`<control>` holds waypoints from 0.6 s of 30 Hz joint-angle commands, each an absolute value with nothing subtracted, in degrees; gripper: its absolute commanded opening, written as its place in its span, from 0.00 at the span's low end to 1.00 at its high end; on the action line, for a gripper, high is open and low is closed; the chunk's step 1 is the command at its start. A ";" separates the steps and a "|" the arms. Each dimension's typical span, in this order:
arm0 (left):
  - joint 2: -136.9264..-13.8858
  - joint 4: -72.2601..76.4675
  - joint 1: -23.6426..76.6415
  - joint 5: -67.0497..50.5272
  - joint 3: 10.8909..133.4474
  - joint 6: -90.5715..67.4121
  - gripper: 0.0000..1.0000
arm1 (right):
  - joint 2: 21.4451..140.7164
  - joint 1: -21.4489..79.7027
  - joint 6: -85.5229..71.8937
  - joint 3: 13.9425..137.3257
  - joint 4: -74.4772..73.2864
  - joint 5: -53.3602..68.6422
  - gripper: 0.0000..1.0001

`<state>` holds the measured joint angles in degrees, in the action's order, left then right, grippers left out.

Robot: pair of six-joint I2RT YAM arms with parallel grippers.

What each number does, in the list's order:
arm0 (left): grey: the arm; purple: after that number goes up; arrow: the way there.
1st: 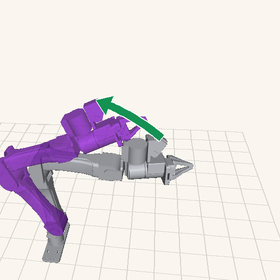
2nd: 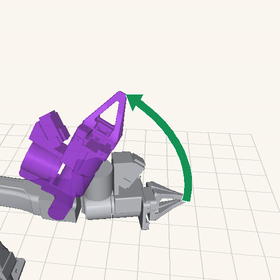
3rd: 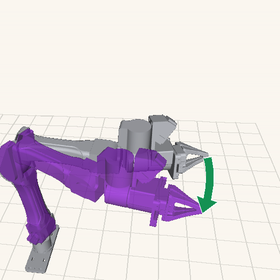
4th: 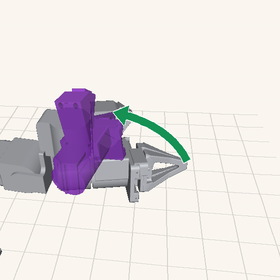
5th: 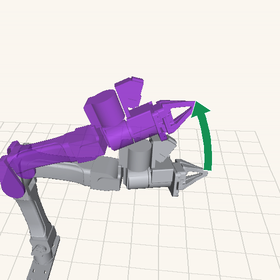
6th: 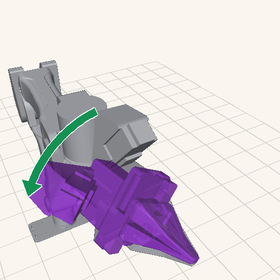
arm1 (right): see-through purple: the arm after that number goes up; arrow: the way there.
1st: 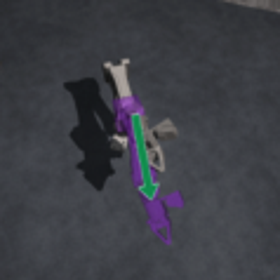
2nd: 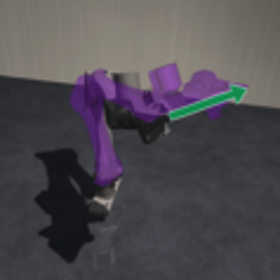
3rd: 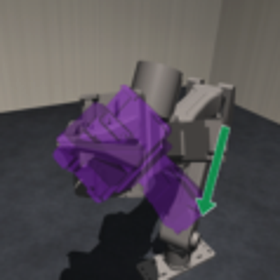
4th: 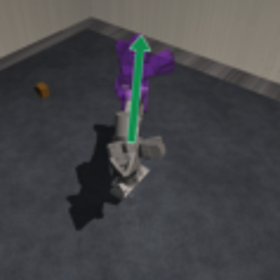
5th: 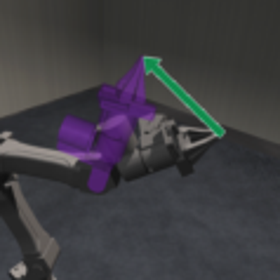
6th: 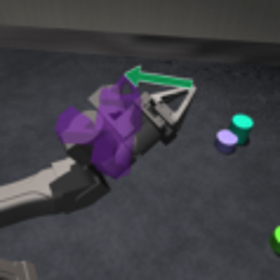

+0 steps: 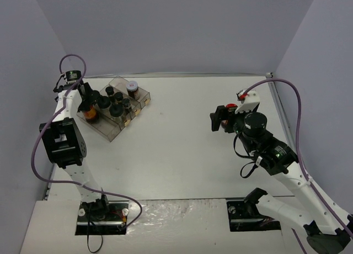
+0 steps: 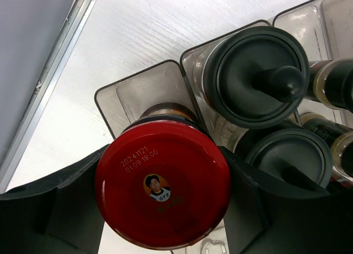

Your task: Organize the condiment bottles

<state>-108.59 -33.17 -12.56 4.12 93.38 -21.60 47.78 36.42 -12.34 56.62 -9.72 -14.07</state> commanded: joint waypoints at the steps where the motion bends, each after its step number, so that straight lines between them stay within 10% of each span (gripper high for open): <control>1: -106.47 -25.29 -13.01 5.27 93.92 -22.73 0.00 | 49.84 36.07 -12.73 56.14 -5.30 -17.83 1.00; 18: -98.57 -27.76 -13.01 4.49 87.82 -24.17 0.91 | 57.71 26.07 -16.86 58.60 -8.68 -19.35 1.00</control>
<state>-106.96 -28.45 -12.56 4.47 87.44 -22.92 55.11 31.01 -15.20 55.75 -9.76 -18.24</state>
